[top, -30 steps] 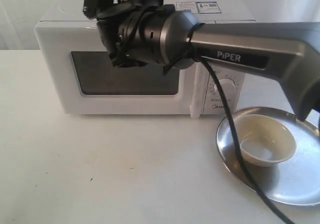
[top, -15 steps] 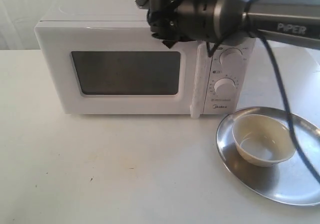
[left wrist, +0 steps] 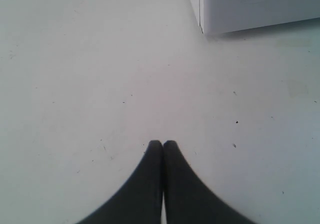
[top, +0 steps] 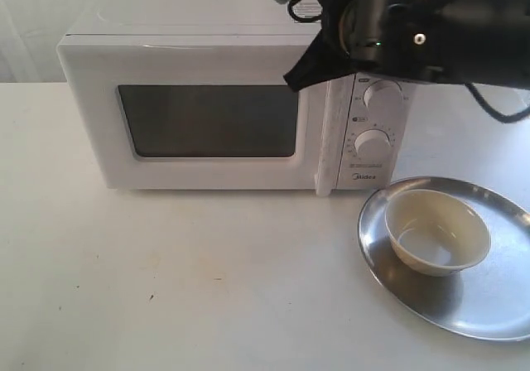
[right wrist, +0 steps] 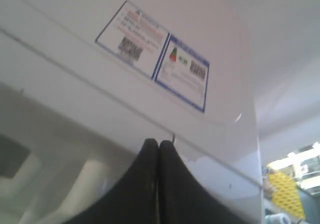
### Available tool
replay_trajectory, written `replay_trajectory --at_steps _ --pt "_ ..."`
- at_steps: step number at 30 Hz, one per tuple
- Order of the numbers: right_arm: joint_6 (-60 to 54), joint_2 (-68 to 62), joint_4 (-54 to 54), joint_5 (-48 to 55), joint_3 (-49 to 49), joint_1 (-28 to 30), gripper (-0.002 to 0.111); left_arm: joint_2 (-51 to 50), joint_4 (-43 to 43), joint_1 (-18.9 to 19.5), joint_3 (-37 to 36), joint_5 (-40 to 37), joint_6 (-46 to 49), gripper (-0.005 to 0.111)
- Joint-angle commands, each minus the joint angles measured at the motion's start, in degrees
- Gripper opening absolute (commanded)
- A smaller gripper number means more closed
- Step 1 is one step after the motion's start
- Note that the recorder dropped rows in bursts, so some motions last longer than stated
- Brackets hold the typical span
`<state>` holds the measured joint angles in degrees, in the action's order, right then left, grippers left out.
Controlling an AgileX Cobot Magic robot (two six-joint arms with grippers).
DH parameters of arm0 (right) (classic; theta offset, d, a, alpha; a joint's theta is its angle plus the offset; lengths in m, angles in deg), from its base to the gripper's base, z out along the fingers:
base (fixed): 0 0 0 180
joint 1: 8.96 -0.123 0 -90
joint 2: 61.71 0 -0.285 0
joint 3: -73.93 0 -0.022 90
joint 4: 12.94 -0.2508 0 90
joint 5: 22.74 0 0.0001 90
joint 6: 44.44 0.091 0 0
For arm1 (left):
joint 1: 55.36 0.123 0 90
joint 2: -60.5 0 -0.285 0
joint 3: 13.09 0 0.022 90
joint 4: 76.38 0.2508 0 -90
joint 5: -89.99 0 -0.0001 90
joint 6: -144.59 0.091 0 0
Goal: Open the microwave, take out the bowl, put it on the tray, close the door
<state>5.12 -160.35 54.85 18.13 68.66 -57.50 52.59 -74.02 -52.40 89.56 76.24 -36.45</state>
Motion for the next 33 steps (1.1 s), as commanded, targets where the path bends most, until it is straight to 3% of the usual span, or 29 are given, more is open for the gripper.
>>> replay_trajectory --at_steps 1,6,11,16,25,33 --pt "0.63 7.49 -4.00 -2.85 -7.04 -1.14 0.000 0.12 -0.59 -0.34 0.14 -0.34 -0.20 0.000" --pt "0.63 14.26 -4.75 -6.14 -16.81 -1.13 0.000 0.12 -0.59 -0.34 0.14 -0.34 -0.20 0.000" --pt "0.63 16.12 -15.13 -4.68 -24.04 -1.13 0.000 0.12 -0.59 -0.34 0.14 -0.34 -0.20 0.000" --pt "0.79 16.12 -21.56 -4.92 -25.46 -1.13 0.000 0.12 -0.59 -0.34 0.14 -0.34 -0.20 0.000" --pt "0.79 16.12 -21.68 -4.52 -25.46 -1.13 0.000 0.12 -0.59 -0.34 0.14 -0.34 -0.20 0.000" --pt "0.79 19.57 -26.53 9.62 -27.07 0.88 0.000 0.12 -0.59 -0.34 0.14 -0.34 -0.20 0.000"
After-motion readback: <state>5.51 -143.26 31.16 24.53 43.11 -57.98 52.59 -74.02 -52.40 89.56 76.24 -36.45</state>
